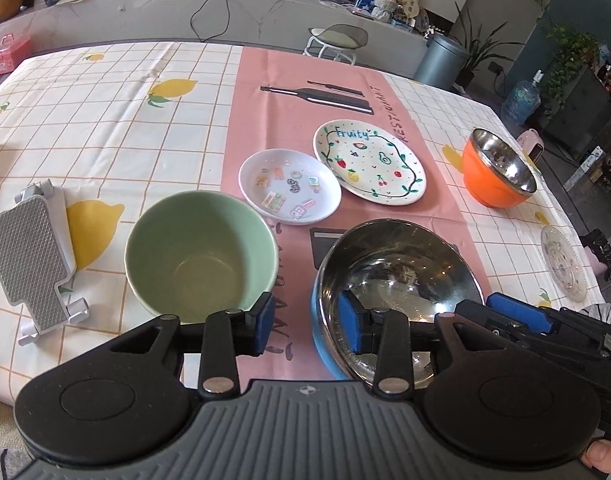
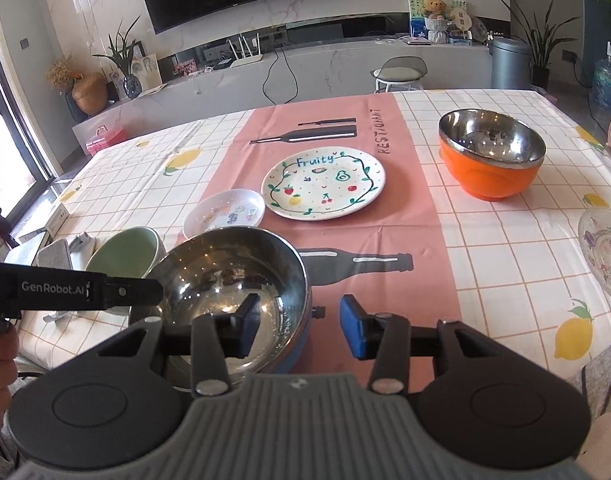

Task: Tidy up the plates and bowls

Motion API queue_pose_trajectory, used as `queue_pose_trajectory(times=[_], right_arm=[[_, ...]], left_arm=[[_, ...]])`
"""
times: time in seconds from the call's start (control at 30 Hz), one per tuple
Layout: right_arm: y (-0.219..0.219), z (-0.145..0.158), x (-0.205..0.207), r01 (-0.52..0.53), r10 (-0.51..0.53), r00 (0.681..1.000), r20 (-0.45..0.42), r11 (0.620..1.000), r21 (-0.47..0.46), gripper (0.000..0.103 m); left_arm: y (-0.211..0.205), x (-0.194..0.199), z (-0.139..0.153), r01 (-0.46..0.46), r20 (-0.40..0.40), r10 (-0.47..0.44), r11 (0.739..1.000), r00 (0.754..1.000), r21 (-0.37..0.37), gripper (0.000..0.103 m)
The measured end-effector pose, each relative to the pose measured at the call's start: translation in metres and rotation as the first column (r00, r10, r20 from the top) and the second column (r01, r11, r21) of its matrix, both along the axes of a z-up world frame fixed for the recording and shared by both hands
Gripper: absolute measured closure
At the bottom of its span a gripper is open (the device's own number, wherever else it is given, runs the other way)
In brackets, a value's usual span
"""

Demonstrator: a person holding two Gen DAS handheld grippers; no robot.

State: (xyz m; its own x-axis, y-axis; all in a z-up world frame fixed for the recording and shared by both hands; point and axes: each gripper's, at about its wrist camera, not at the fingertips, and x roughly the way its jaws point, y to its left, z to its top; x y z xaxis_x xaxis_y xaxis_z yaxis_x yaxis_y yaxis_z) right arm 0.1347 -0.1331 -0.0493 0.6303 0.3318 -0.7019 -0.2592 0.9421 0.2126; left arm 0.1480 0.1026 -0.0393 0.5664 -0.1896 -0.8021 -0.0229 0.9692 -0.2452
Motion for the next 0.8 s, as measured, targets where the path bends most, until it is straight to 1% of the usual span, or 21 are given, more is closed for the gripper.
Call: queue_pose_trajectory(times=[0.03,0.07,0.1,0.13,0.17,0.33,0.43,0.5,0.57,0.6,0.67,0.73,0.8], right_arm=[[0.001,-0.002,0.001,-0.006,0.006,1.0,-0.008,1.0,0.002,0.062],[0.002,-0.003,0.001,-0.014,0.014,1.0,-0.016,1.0,0.0,0.068],[0.003,-0.005,0.001,-0.025,0.025,0.999,-0.024,1.0,-0.004,0.071],[0.004,-0.007,0.001,-0.034,0.033,0.999,-0.029,0.999,-0.007,0.077],[0.005,-0.008,0.001,-0.04,0.04,0.999,-0.032,0.999,-0.009,0.08],[0.008,-0.011,-0.001,-0.051,0.05,0.999,-0.018,0.998,-0.028,0.081],[0.006,-0.013,0.001,-0.044,0.044,0.999,-0.025,0.999,-0.007,0.081],[0.003,-0.012,0.002,-0.038,0.038,0.999,-0.028,0.999,0.014,0.079],[-0.002,-0.01,0.003,-0.026,0.027,0.999,-0.028,0.999,0.033,0.079],[-0.005,-0.007,0.003,-0.021,0.022,0.999,-0.023,0.999,0.046,0.078],[-0.011,0.002,0.003,-0.007,0.007,1.0,-0.004,0.998,0.066,0.065],[-0.018,0.012,0.002,0.007,-0.009,1.0,0.023,0.997,0.077,0.063],[-0.028,0.024,0.004,0.023,-0.026,0.999,0.044,0.996,0.085,0.063]], left_arm=[[0.002,0.0,0.0,-0.005,-0.004,0.005,1.0,1.0,-0.008,0.062],[0.003,0.0,0.0,-0.006,-0.004,0.006,1.0,1.0,-0.012,0.062],[0.004,-0.001,0.0,-0.007,-0.002,0.007,1.0,1.0,-0.013,0.062],[0.004,-0.002,0.001,-0.009,-0.001,0.009,1.0,1.0,-0.012,0.063],[0.004,-0.003,0.001,-0.012,0.003,0.012,1.0,1.0,-0.008,0.063],[0.002,-0.003,0.004,-0.012,0.022,0.011,1.0,1.0,0.014,0.063],[0.002,-0.003,0.005,-0.012,0.035,0.011,1.0,0.999,0.014,0.063],[0.001,-0.006,0.008,-0.007,0.073,0.006,1.0,0.997,0.023,0.062],[0.001,-0.007,0.012,0.008,0.096,-0.009,1.0,0.995,0.007,0.062],[0.002,-0.008,0.014,0.019,0.103,-0.018,1.0,0.995,-0.013,0.061],[0.002,-0.01,0.017,0.031,0.118,-0.025,0.998,0.993,-0.049,0.06],[0.0,-0.011,0.02,0.033,0.123,-0.027,0.998,0.992,-0.047,0.058],[-0.003,-0.012,0.025,0.038,0.131,-0.035,0.999,0.991,-0.026,0.055]])
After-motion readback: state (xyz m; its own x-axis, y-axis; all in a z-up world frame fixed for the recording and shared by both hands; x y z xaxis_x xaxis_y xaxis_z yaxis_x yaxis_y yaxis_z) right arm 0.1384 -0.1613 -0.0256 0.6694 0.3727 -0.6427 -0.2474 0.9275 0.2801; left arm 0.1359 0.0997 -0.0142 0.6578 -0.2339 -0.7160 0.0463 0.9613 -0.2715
